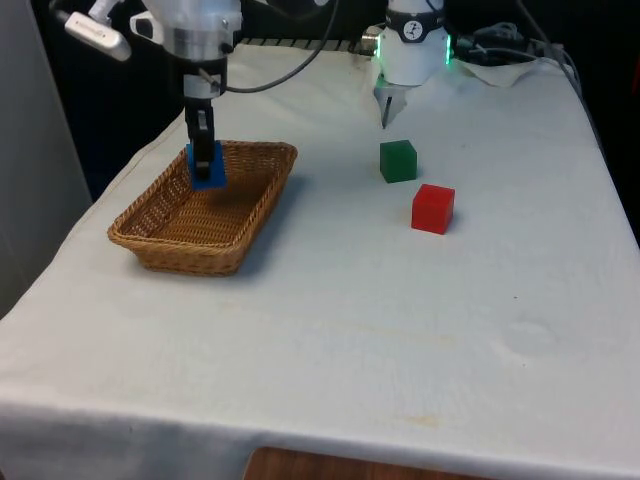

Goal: Pick up the blue cube and place it into the basket.

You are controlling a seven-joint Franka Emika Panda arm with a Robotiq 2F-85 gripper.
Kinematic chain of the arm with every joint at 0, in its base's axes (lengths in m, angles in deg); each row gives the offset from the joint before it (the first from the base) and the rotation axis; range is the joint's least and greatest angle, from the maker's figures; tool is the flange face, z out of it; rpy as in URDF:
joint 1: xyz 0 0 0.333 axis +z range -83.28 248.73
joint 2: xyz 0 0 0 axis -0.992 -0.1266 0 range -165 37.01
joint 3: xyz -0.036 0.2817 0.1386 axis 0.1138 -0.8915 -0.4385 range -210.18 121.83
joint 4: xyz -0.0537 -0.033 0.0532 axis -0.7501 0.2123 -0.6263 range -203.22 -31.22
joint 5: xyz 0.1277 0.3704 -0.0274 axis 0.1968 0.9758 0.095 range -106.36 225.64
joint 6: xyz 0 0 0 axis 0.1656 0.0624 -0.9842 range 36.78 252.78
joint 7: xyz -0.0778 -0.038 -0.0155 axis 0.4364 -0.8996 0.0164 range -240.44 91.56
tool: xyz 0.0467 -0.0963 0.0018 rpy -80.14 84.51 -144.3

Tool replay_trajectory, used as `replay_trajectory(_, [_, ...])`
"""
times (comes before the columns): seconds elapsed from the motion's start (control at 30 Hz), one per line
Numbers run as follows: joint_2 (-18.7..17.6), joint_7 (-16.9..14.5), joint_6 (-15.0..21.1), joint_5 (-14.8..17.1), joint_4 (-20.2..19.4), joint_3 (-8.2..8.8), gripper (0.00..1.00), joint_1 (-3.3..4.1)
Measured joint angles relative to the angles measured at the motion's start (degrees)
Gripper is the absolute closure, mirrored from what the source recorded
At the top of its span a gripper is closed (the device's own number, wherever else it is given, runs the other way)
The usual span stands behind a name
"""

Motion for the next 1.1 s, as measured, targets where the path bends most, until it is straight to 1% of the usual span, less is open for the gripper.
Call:
replay_trajectory(0.03, [-0.5,0.0,0.4,0.1,0.0,0.11,0.98,-0.11])
replay_trajectory(0.17, [-1.5,0.0,1.3,0.3,0.2,0.46,0.98,-0.11])
replay_trajectory(0.47, [-2.6,0.2,1.8,1.8,0.5,0.86,0.98,-0.17])
replay_trajectory(0.57, [-2.8,0.2,1.8,2.7,0.5,0.86,0.98,-0.17])
replay_trajectory(0.83, [-3.3,0.1,1.8,3.2,0.6,0.74,0.98,-0.11])
replay_trajectory(0.87, [-3.4,0.1,1.8,3.2,0.6,0.69,0.96,-0.11])
replay_trajectory(0.9, [-3.5,0.1,1.8,3.3,0.7,0.69,0.91,-0.11])
replay_trajectory(0.93, [-3.5,0.1,1.8,3.3,0.7,0.69,0.83,-0.11])
replay_trajectory(0.97, [-3.6,0.1,1.8,3.3,0.8,0.63,0.83,-0.11])
replay_trajectory(1.03, [-3.8,0.1,1.8,3.4,1.1,0.63,0.64,-0.11])
replay_trajectory(1.07, [-4.0,0.1,1.7,3.4,1.2,0.63,0.44,-0.11])
replay_trajectory(1.1, [-4.1,0.1,1.7,3.4,1.3,0.63,0.34,-0.11])
